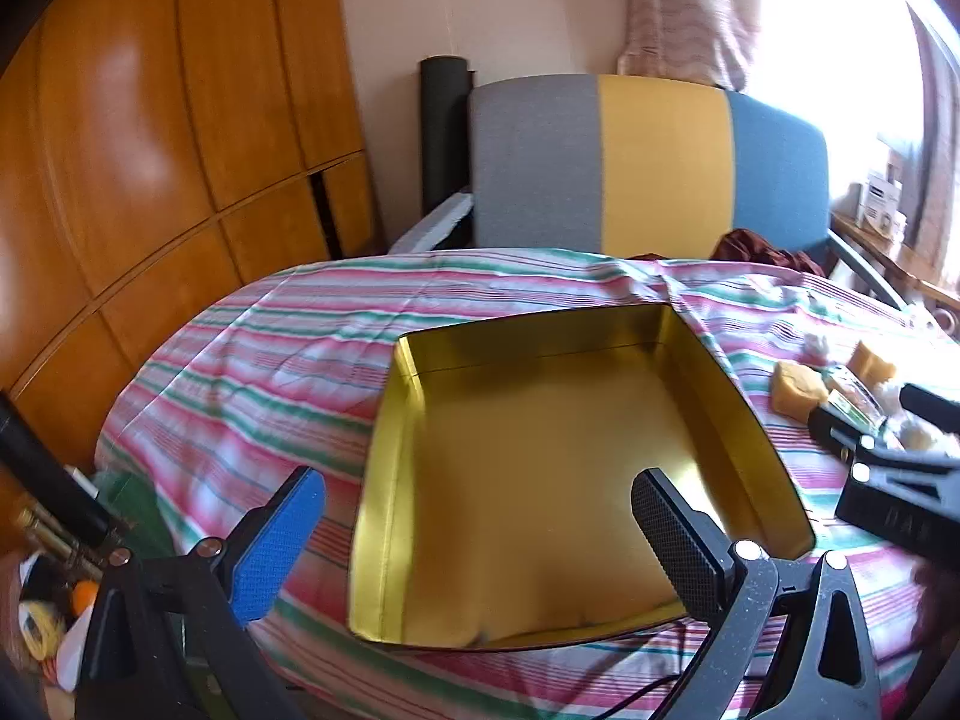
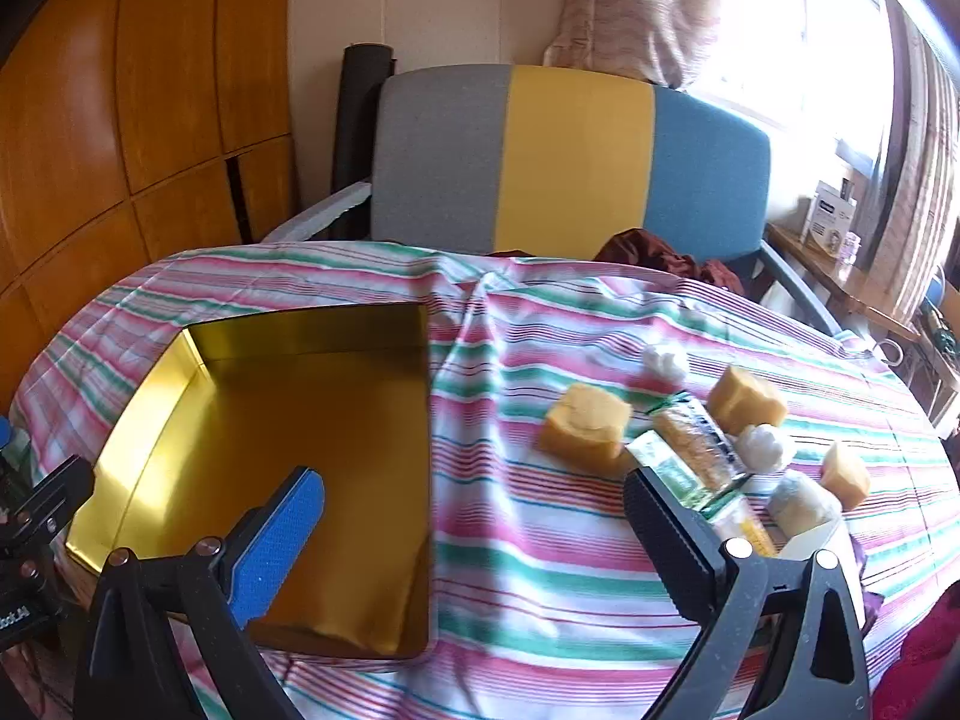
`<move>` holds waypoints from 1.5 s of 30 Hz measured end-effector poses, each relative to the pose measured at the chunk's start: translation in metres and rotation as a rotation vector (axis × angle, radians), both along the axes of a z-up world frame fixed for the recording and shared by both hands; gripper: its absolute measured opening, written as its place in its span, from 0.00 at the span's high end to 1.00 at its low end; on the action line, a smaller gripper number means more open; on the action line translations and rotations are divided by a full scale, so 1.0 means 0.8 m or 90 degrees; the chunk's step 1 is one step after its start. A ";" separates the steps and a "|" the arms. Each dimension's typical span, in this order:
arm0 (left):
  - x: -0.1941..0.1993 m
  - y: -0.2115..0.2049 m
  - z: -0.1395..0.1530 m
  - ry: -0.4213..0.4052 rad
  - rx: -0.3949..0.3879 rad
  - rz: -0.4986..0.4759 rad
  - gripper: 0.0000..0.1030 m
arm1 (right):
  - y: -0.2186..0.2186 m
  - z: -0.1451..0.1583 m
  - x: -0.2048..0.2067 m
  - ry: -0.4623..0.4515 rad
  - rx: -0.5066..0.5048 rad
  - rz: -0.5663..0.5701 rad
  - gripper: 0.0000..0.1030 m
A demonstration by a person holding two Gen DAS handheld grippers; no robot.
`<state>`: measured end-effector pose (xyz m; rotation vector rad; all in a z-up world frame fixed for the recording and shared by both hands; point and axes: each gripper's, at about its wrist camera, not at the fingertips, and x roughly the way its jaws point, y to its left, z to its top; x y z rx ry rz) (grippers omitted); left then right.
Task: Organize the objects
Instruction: 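Reach both tools toward the scattered items beside the gold tray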
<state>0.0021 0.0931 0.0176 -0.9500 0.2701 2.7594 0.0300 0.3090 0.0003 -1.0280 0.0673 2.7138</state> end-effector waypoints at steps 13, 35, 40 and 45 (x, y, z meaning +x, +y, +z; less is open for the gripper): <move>0.008 0.056 0.002 0.002 -0.017 -0.084 0.00 | 0.113 0.021 0.015 0.002 0.012 -0.064 0.01; 0.016 0.169 -0.009 -0.045 -0.012 -0.231 0.00 | 0.272 -0.006 0.051 0.028 -0.108 -0.162 0.01; 0.001 0.198 -0.009 -0.121 0.059 -0.272 0.00 | 0.299 -0.009 0.061 0.033 -0.172 -0.202 0.01; -0.019 0.244 -0.010 -0.164 0.097 -0.310 0.00 | 0.321 -0.015 0.071 0.033 -0.212 -0.250 0.01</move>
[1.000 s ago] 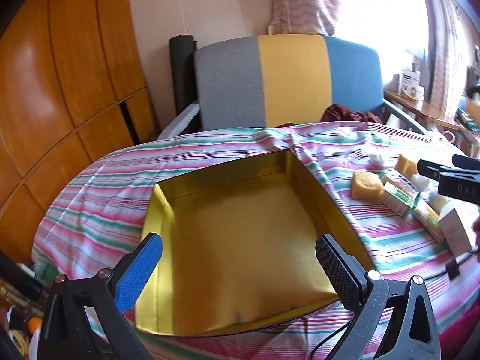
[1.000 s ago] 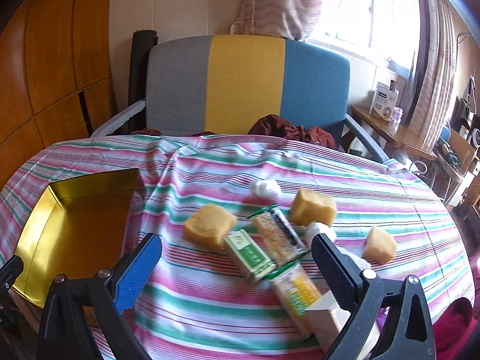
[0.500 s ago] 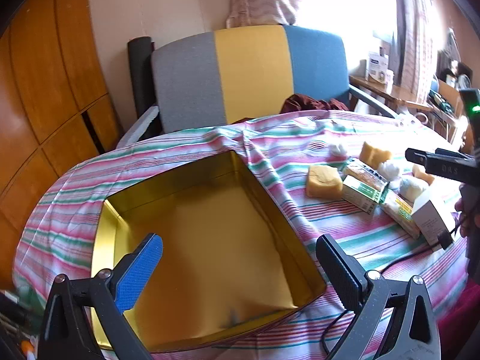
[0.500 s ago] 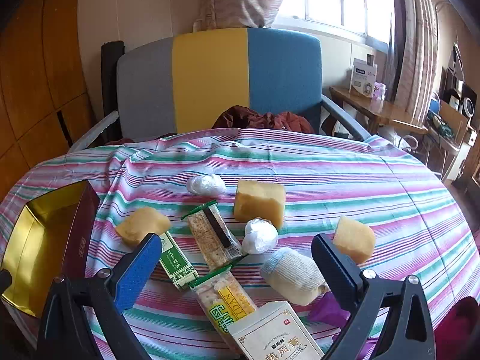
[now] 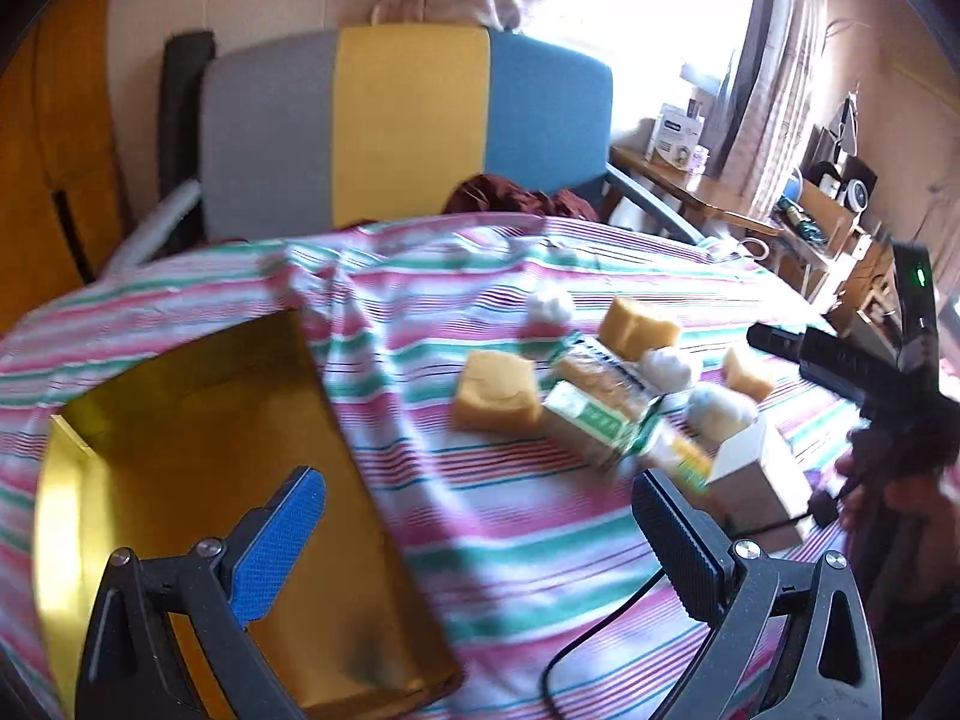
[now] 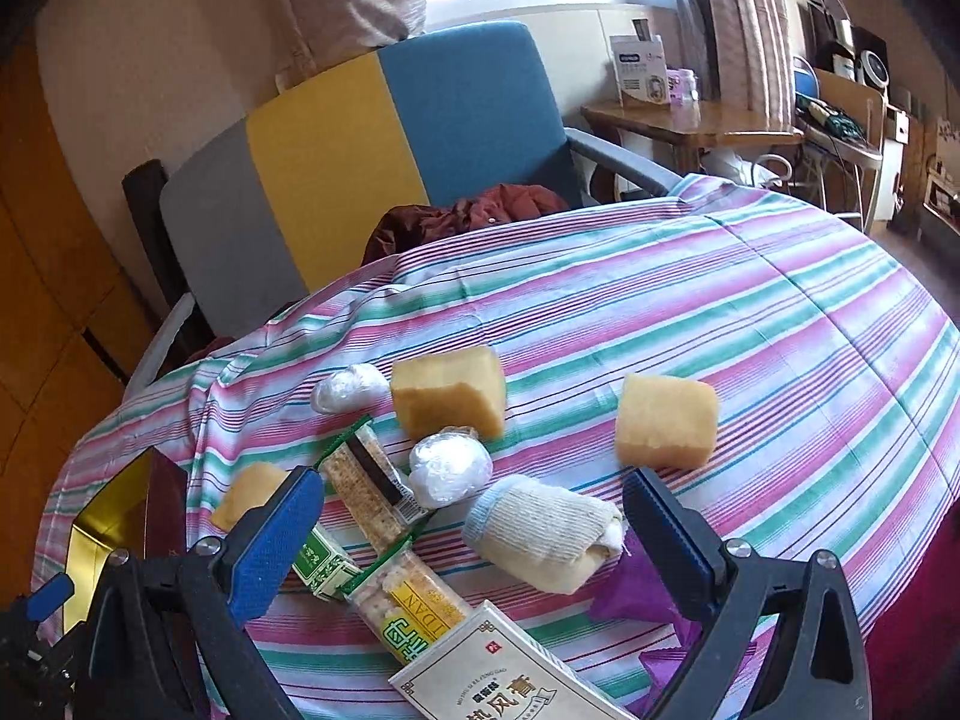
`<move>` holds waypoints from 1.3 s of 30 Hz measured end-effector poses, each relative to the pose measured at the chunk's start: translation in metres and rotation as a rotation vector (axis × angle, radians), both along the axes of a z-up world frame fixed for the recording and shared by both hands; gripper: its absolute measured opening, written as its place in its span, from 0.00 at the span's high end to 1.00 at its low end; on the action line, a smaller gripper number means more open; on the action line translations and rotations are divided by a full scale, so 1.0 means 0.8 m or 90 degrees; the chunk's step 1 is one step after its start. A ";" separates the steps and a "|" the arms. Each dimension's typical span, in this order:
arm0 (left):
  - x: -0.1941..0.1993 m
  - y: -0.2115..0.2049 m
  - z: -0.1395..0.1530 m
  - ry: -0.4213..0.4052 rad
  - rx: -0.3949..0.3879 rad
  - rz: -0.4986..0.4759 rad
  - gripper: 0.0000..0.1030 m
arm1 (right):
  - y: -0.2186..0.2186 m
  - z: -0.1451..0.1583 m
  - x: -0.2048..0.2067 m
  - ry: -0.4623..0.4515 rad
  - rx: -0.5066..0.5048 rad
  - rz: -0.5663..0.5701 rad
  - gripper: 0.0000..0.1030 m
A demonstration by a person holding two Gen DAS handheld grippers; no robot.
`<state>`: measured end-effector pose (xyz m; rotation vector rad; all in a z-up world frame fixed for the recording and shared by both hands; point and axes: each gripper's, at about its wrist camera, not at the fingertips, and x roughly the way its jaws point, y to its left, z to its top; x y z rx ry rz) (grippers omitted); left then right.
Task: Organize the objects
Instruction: 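Reach both tools toward the scattered items beside the gold tray, then grasp the green box with the left tool while the right tool grasps the white box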
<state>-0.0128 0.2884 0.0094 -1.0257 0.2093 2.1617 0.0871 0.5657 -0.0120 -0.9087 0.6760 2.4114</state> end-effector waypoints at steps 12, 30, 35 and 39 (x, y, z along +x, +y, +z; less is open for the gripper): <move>-0.041 0.114 -0.064 -0.165 -0.053 -0.023 0.15 | 0.021 -0.003 0.008 0.014 -0.043 -0.029 0.01; -0.042 0.147 -0.119 -0.138 -0.096 -0.038 0.69 | 0.030 -0.009 0.008 0.015 -0.071 -0.024 0.15; -0.018 0.122 -0.107 -0.108 -0.097 -0.060 0.69 | 0.027 -0.014 0.003 -0.004 -0.065 -0.016 0.16; 0.005 0.096 -0.111 -0.106 -0.107 -0.071 0.69 | 0.020 -0.025 -0.006 -0.030 -0.090 0.020 0.16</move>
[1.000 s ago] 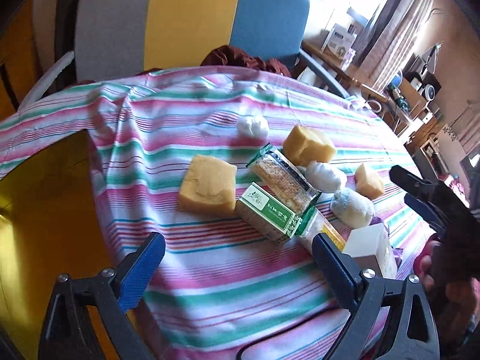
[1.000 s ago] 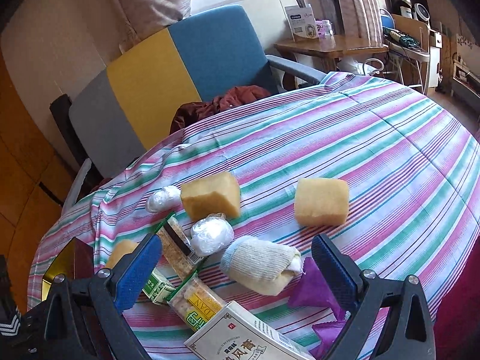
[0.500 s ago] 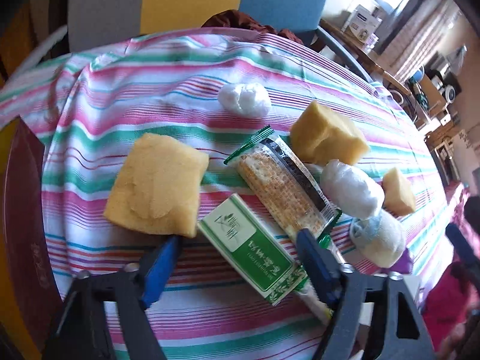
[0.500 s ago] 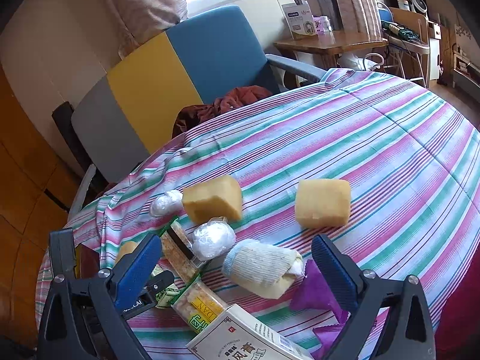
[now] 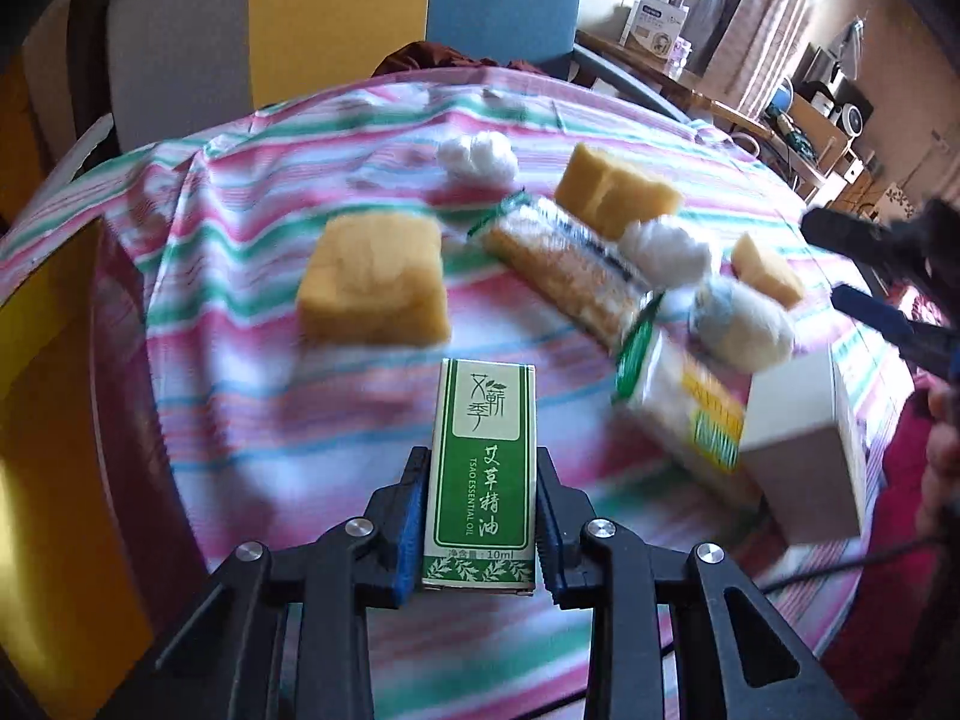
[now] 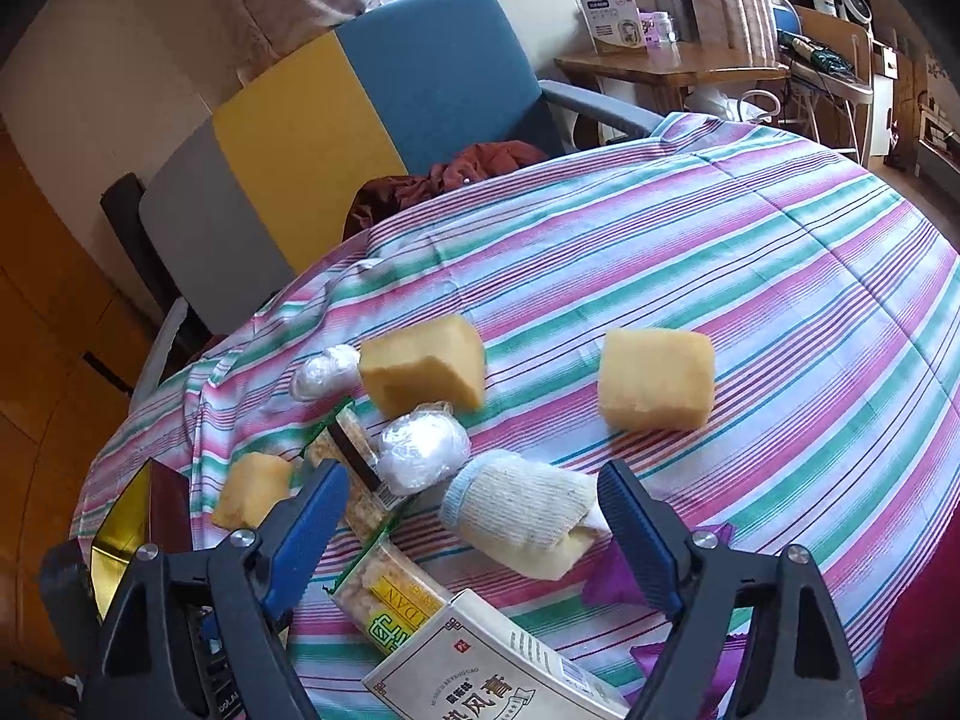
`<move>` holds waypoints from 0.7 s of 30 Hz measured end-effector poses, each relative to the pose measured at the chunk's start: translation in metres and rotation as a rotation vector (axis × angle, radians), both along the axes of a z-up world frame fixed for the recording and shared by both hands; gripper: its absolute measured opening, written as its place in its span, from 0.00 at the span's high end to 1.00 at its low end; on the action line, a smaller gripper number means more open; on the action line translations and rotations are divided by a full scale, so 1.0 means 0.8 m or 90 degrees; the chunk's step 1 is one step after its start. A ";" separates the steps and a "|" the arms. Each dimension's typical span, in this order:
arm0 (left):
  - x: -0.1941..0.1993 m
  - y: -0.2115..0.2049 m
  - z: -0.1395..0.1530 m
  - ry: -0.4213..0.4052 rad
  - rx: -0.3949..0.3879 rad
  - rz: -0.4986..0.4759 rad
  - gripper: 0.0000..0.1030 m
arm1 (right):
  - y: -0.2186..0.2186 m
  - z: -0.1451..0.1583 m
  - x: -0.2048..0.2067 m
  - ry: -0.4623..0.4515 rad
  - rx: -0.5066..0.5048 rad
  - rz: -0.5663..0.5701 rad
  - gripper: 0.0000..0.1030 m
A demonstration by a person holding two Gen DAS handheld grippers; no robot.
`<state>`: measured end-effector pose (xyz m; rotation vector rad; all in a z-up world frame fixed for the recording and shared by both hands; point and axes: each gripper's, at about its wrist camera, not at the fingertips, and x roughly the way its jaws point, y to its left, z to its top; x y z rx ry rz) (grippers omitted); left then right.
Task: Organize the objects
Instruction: 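Grasp the green box with the left tool while the right tool grasps the white box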
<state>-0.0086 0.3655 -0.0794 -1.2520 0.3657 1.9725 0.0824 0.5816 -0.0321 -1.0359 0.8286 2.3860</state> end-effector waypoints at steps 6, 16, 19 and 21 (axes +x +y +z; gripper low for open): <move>0.040 -0.035 0.000 0.031 -0.013 -0.042 0.70 | -0.030 -0.014 -0.013 -0.059 -0.044 0.105 0.16; 0.077 -0.054 0.005 0.036 0.001 -0.092 0.70 | -0.067 -0.027 0.018 -0.217 0.066 0.223 0.16; 0.086 -0.064 0.017 0.039 0.024 -0.097 0.70 | -0.069 -0.034 0.015 -0.237 0.061 0.229 0.16; 0.089 -0.075 0.031 0.045 0.052 -0.100 0.69 | -0.071 -0.037 0.011 -0.247 0.068 0.228 0.29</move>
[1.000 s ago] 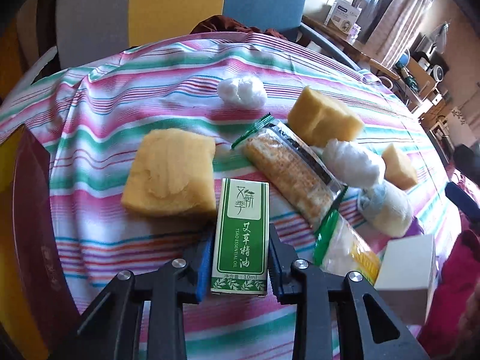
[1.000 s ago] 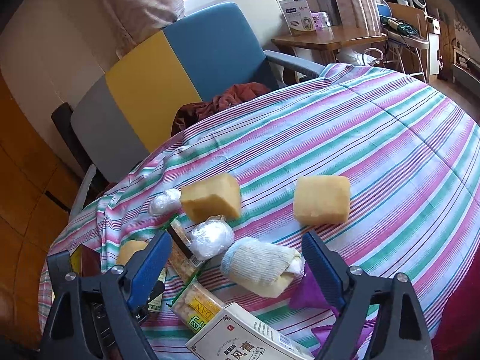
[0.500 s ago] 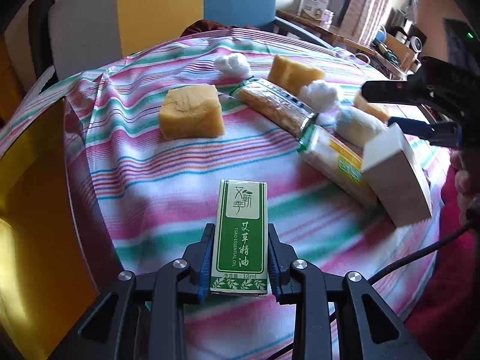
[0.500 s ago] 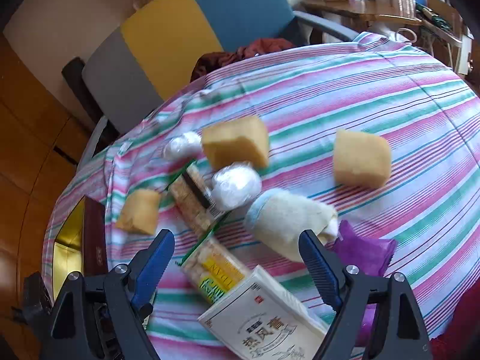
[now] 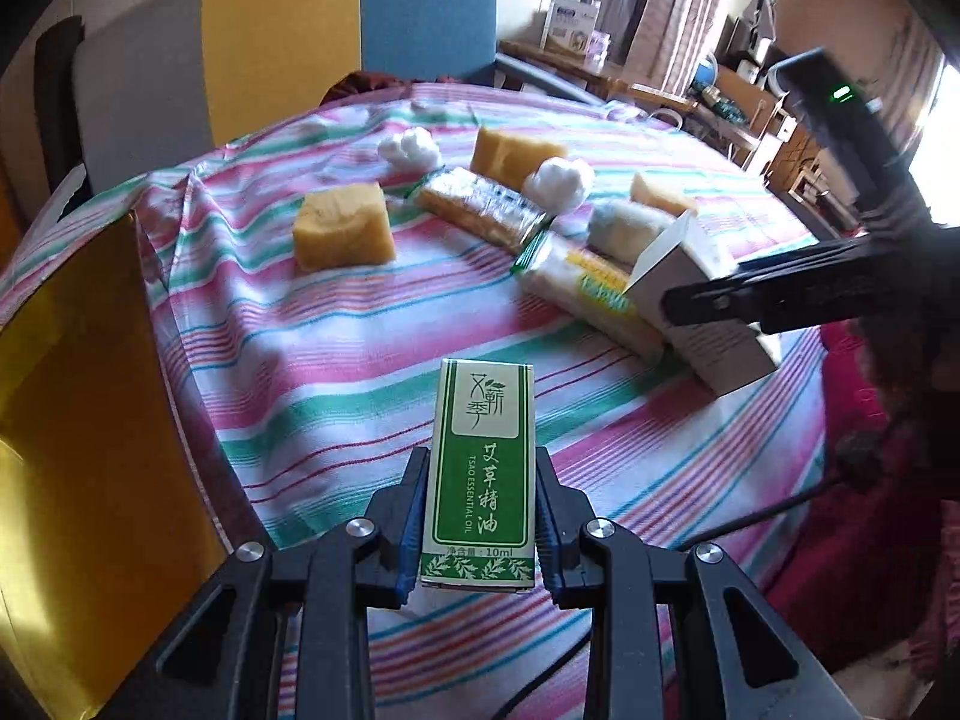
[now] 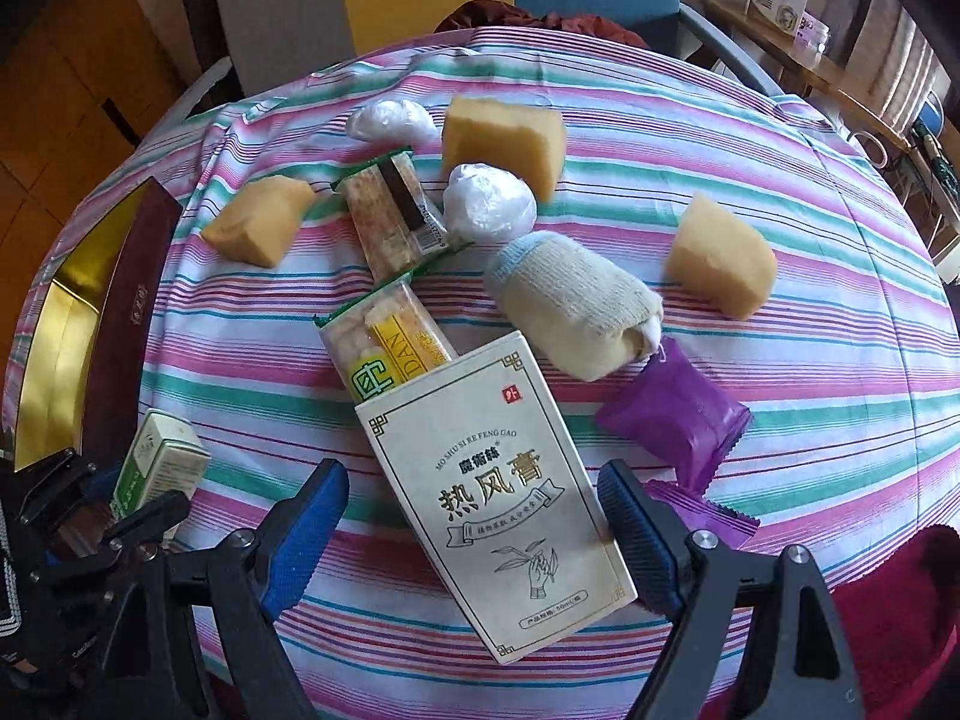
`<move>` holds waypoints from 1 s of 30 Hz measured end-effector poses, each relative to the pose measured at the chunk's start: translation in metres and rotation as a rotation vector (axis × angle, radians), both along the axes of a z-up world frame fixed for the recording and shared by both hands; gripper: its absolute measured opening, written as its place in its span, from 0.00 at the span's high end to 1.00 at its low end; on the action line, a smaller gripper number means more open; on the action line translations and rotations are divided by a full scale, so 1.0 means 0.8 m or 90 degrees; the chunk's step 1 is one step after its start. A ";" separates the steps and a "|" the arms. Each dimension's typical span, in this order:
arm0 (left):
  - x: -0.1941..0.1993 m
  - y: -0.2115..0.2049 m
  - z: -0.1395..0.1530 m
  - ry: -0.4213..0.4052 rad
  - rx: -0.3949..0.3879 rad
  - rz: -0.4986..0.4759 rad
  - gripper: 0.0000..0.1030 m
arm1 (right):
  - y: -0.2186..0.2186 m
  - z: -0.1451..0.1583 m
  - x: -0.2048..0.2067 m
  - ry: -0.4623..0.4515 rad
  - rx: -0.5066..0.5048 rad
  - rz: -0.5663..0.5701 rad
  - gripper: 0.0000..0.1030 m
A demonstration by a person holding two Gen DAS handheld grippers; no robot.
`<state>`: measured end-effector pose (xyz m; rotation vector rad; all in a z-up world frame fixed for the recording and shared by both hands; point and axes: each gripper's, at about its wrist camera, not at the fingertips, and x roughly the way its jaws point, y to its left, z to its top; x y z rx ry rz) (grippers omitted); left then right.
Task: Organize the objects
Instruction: 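Grasp the green box with the left tool while the right tool grasps the white box, then carry the green box into the gold tray and open the left tool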
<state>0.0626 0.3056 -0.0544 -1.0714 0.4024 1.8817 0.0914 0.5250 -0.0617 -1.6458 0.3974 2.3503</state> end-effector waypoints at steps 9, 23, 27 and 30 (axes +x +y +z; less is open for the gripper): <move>-0.056 -0.101 0.054 0.002 0.094 0.130 0.69 | -0.008 -0.007 -0.002 0.030 0.001 -0.033 0.50; -0.243 -0.300 0.022 -0.009 0.022 0.403 0.69 | 0.008 0.006 0.013 0.117 -0.049 -0.100 0.50; -0.288 -0.297 -0.002 -0.012 -0.008 0.442 0.69 | 0.013 0.008 0.016 0.133 -0.057 -0.109 0.50; -0.310 -0.288 -0.012 -0.009 -0.031 0.454 0.69 | 0.014 0.006 0.014 0.132 -0.061 -0.109 0.50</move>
